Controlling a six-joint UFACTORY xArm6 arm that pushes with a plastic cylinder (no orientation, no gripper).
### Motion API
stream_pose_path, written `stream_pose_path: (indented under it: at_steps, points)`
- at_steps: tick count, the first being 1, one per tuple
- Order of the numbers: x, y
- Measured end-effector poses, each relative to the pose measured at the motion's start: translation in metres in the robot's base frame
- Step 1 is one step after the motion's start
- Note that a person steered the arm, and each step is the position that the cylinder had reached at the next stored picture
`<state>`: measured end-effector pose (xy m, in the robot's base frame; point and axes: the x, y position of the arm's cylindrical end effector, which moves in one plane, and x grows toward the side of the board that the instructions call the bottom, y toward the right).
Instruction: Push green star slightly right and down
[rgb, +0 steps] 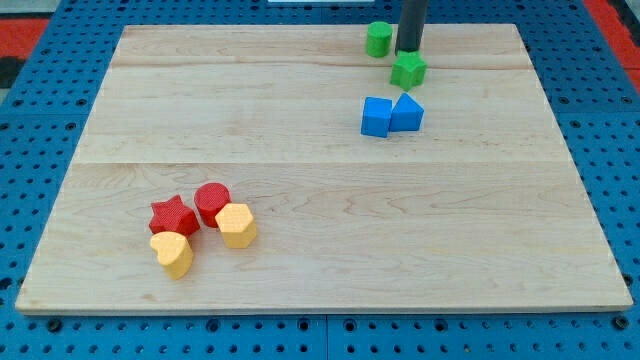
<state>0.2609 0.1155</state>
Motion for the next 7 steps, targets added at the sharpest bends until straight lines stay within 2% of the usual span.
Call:
stream_pose_path:
  at_steps: [2,4,5,7]
  points:
    - [0.003,-0.040]
    - [0.004,-0.040]
    - [0.019,-0.040]
    - [0.034,0.017]
